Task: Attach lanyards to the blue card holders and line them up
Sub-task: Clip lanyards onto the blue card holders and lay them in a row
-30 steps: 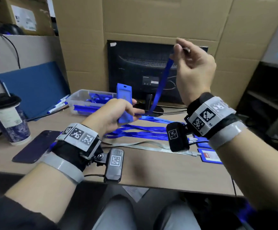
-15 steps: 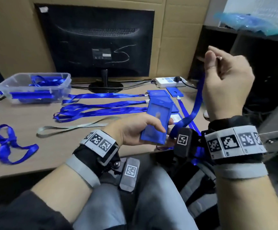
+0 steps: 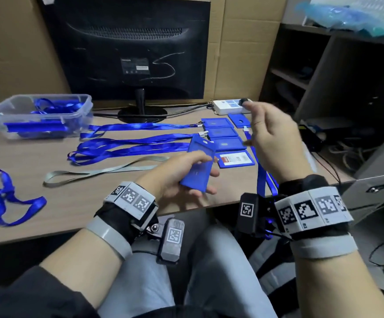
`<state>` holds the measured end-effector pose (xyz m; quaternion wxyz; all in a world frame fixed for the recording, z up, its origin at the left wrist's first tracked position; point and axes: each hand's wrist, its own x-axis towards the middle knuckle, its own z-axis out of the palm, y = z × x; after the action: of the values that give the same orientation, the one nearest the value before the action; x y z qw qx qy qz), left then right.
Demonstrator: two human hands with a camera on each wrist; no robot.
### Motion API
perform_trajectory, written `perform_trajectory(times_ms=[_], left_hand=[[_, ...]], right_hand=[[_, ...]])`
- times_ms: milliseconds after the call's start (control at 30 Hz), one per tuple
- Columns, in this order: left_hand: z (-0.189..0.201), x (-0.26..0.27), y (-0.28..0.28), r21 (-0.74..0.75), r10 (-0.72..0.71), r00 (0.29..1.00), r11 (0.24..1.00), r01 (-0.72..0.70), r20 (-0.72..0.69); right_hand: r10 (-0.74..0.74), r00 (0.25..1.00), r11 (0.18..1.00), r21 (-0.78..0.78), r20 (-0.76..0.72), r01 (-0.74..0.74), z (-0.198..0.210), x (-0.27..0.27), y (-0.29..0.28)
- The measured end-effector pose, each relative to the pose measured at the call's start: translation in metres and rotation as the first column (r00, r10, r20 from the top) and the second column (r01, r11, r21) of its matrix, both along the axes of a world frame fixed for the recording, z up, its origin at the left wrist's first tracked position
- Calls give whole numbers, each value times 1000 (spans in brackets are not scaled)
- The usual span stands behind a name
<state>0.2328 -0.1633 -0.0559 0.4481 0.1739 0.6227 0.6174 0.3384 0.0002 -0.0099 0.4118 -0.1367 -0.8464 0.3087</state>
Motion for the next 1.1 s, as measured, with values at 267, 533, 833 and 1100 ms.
perform_trajectory(times_ms=[267, 533, 833, 1100], left_hand=[[-26, -36, -57, -33, -28, 992, 999, 24, -124], [-46, -54, -73, -103, -127, 984, 988, 114, -124], [-50, -59, -65, -215, -177, 970, 967, 139, -169], [-54, -64, -63, -205, -187, 968, 967, 152, -166]], right_hand=[[317, 909, 895, -402, 272, -192, -54, -35, -25], [483, 758, 856, -421, 439, -301, -92, -41, -27], [553, 735, 712, -681, 392, -171, -83, -37, -29], [682, 679, 490, -859, 273, -147, -74, -31, -27]])
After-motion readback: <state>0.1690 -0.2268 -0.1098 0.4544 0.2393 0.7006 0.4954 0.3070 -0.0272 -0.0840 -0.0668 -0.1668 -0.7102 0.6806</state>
